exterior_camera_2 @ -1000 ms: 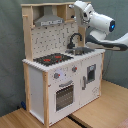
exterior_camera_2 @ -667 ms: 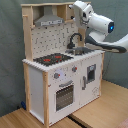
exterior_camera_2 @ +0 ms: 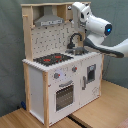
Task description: Play with the kitchen
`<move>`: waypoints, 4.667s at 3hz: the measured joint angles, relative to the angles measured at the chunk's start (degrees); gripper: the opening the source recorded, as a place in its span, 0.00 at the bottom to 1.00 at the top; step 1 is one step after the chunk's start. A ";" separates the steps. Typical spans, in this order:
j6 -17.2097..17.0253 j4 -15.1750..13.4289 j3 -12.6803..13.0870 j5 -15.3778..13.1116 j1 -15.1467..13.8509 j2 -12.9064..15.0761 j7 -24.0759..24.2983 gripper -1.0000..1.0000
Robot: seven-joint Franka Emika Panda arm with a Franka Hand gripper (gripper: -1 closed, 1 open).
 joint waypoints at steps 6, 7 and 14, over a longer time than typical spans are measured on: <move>-31.20 5.03 -3.44 0.09 -1.81 -12.06 25.73 1.00; -37.65 6.18 -4.39 -0.01 -1.92 -12.79 28.77 1.00; -60.92 30.62 -4.79 -0.23 -23.91 -12.80 40.04 1.00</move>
